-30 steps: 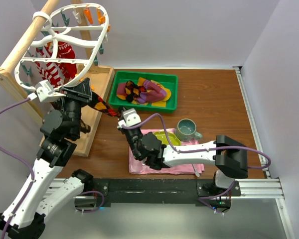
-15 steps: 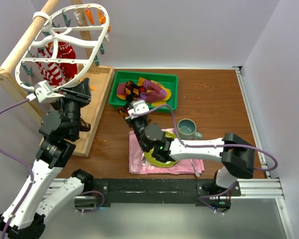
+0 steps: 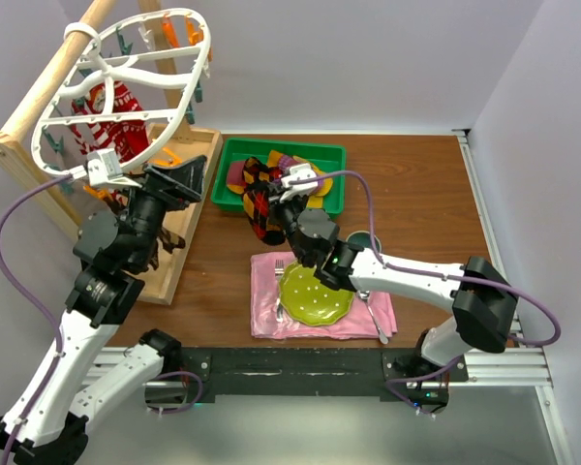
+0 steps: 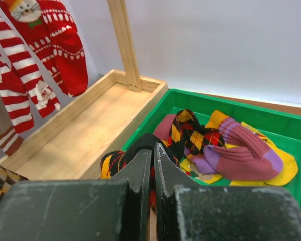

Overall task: Remove the socks clipped to the hanger
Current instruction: Place the sock in the bin, then remove the sock from the hanger.

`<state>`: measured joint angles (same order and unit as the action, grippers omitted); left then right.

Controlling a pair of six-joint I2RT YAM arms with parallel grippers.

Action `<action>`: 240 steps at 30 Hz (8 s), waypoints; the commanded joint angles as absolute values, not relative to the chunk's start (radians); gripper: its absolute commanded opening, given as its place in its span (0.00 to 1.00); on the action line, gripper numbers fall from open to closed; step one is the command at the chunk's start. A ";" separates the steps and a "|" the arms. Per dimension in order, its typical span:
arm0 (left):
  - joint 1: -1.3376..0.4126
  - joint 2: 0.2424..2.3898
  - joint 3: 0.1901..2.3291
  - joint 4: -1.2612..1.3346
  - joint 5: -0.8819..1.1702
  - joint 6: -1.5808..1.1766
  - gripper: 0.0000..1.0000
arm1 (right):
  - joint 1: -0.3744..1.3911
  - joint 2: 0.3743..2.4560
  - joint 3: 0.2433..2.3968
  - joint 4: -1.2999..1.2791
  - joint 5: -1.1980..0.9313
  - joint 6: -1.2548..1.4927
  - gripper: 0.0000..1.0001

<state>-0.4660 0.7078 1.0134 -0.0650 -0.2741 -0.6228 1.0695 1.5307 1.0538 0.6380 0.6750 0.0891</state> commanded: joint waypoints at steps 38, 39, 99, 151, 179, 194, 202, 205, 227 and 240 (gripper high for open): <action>-0.468 0.782 1.068 -0.143 0.301 -0.514 0.79 | 0.492 2.157 1.632 0.057 0.225 0.457 0.13; -0.468 0.781 1.069 -0.144 0.301 -0.514 0.79 | 0.492 2.146 1.618 0.058 0.230 0.456 0.14; -0.468 0.816 1.324 -0.193 0.411 -0.542 0.79 | 1.164 2.003 1.505 0.661 0.037 0.302 0.89; -0.468 0.581 0.986 -0.233 0.106 -0.658 0.75 | 0.905 1.614 1.203 0.558 0.385 0.302 0.00; -0.468 0.574 0.747 -0.147 0.045 -0.681 0.75 | 1.075 1.557 1.083 0.612 0.494 0.270 0.00; -0.468 0.511 0.605 -0.015 0.058 -0.574 0.84 | 0.938 1.488 1.106 0.420 -0.128 0.429 0.00; -0.468 0.523 0.552 0.081 0.069 -0.549 0.86 | 0.868 1.560 1.108 0.488 -0.414 0.512 0.00; -0.469 0.522 0.548 0.081 0.015 -0.542 0.86 | 0.865 1.563 1.114 0.482 -0.449 0.515 0.00; -0.468 0.646 0.575 0.230 -0.037 -0.612 0.75 | 0.870 1.585 1.132 0.463 -0.471 0.518 0.00; -0.469 0.664 0.561 0.267 -0.009 -0.623 0.25 | 0.897 1.603 1.141 0.422 -0.428 0.482 0.00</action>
